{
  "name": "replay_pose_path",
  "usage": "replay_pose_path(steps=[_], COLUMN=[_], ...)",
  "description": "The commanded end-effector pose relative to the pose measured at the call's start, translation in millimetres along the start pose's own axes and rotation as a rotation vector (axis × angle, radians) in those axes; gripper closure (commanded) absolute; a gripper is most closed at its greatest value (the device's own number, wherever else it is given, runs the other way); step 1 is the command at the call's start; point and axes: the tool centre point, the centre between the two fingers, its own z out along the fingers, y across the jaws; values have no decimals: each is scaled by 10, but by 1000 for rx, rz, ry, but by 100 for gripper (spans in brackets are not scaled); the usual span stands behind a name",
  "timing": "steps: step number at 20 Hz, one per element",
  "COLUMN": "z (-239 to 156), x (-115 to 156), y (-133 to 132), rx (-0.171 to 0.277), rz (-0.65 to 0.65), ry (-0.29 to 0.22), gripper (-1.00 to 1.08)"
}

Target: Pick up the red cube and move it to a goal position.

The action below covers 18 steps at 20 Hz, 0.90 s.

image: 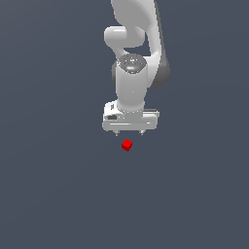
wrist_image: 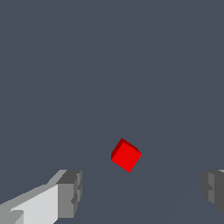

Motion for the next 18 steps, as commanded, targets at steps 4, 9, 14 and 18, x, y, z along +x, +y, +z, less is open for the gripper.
replay_pose_path(steps=[4, 9, 14, 18], z=[17, 122, 325, 560], x=[-4, -27, -74, -130], y=[2, 13, 33, 52], rx=[0, -1, -4, -7], rz=[6, 46, 123, 212], ry=[0, -2, -6, -10], gripper=[-92, -92, -92, -92])
